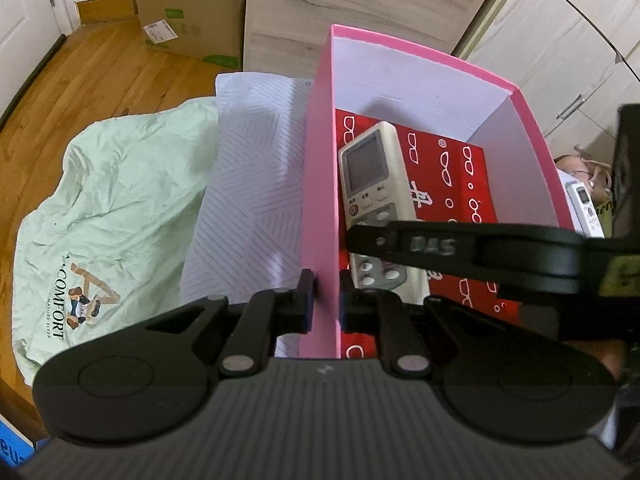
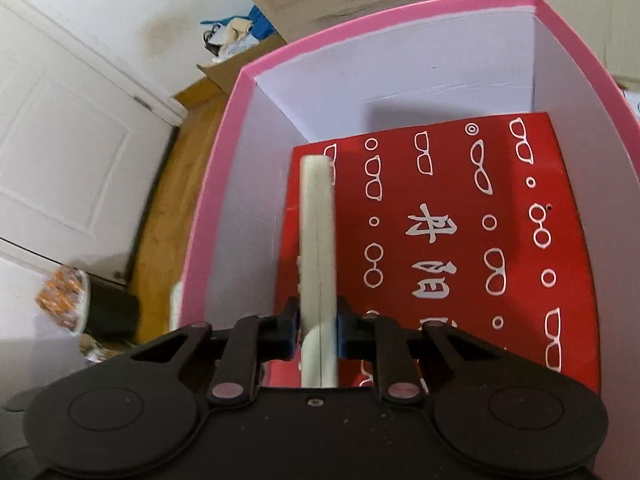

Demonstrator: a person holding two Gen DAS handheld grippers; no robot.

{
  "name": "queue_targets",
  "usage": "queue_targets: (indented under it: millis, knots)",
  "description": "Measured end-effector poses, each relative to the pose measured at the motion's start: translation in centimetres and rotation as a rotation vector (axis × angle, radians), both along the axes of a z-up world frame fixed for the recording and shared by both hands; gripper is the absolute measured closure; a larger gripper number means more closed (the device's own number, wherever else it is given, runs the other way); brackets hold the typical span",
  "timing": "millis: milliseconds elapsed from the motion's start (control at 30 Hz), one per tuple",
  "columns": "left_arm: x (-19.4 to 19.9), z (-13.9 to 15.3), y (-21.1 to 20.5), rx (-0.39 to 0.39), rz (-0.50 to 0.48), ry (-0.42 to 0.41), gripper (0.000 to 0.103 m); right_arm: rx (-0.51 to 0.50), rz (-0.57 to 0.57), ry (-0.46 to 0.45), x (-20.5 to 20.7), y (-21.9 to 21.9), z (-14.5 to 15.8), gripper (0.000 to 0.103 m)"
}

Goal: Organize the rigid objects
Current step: 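Carry the cream remote into the pink box and open the right tool, then move the right tool back and grasp the small white remote with red button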

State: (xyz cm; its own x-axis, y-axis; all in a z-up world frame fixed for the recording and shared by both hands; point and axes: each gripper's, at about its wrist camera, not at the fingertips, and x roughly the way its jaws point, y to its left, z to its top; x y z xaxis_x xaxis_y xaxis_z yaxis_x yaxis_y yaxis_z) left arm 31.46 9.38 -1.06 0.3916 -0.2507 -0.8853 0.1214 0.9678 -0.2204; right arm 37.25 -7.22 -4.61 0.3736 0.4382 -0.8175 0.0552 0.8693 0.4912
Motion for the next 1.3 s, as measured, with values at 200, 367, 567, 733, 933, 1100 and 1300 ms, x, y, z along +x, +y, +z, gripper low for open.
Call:
queue_targets:
  millis: [200, 367, 567, 733, 933, 1100, 1300]
  knots:
    - [-0.3, 0.1, -0.1, 0.005, 0.008, -0.006, 0.093, -0.153, 0.037, -0.038, -0.1, 1.5, 0.9, 0.072]
    - [-0.5, 0.4, 0.1, 0.002, 0.010, -0.012, 0.093, -0.213, 0.043, -0.107, -1.4, 0.1, 3.4, 0.040]
    - [-0.7, 0.6, 0.0, 0.007, 0.010, -0.020, 0.093, -0.218, 0.039, -0.041, -1.7, -2.1, 2.3, 0.047]
    - [-0.7, 0.7, -0.3, 0.020, 0.009, -0.026, 0.093, -0.194, 0.011, -0.032, -1.5, -3.2, 1.8, 0.077]
    - [-0.8, 0.8, -0.7, 0.037, 0.008, -0.032, 0.093, -0.191, 0.062, -0.037, -0.7, -1.5, 1.6, 0.078]
    - [-0.9, 0.8, -0.7, 0.040, 0.011, -0.034, 0.093, -0.193, 0.150, -0.084, -0.7, 0.0, 2.0, 0.078]
    - [-1.1, 0.9, -0.4, 0.037, 0.005, -0.046, 0.094, -0.188, 0.135, -0.215, -2.6, -2.2, 5.7, 0.077]
